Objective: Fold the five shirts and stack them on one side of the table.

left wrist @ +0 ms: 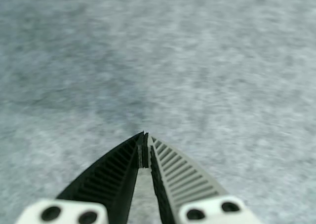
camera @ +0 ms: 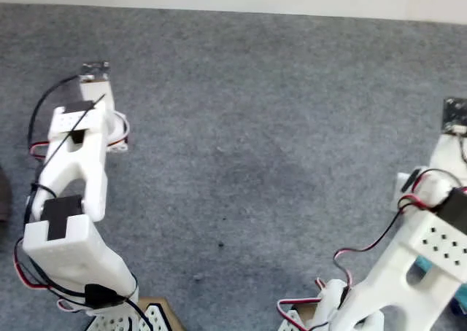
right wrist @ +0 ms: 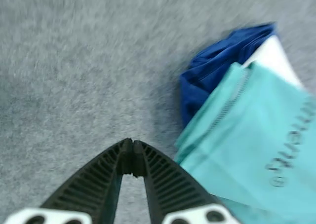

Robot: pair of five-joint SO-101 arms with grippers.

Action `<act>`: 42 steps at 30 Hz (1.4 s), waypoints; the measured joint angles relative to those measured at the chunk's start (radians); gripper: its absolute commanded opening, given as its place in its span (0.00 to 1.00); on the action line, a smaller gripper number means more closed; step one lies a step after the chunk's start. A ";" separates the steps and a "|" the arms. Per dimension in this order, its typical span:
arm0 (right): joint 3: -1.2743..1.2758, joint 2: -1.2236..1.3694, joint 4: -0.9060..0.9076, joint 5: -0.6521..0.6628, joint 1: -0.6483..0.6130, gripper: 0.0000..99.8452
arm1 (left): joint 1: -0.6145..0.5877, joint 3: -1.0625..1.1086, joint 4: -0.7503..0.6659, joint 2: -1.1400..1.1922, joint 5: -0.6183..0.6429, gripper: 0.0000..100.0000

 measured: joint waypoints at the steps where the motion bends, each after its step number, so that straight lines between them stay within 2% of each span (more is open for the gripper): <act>1: 0.046 -0.015 -0.026 -0.008 -0.006 0.01 | -0.018 0.000 0.000 0.000 0.000 0.01; 6: 0.210 -0.044 -0.126 -0.068 -0.091 0.01 | -0.161 -0.064 0.060 0.000 0.000 0.01; 12: 0.350 -0.044 -0.252 -0.127 -0.232 0.01 | -0.397 -0.189 0.086 -0.006 0.000 0.01; 19: 0.479 -0.044 -0.379 -0.133 -0.361 0.01 | -0.606 -0.324 0.086 -0.006 0.000 0.01; 23: 0.511 -0.044 -0.428 -0.137 -0.402 0.01 | -0.674 -0.367 0.086 -0.006 -0.005 0.01; 30: 0.568 -0.044 -0.477 -0.172 -0.482 0.01 | -0.787 -0.434 0.086 -0.006 -0.106 0.01; 32: 0.582 -0.044 -0.491 -0.180 -0.500 0.01 | -0.816 -0.459 0.086 -0.006 -0.107 0.04; 37: 0.586 -0.044 -0.496 -0.187 -0.528 0.01 | -0.835 -0.489 0.086 -0.006 -0.114 0.21; 42: 0.586 -0.044 -0.496 -0.187 -0.528 0.01 | -0.833 -0.489 0.074 -0.006 -0.115 0.18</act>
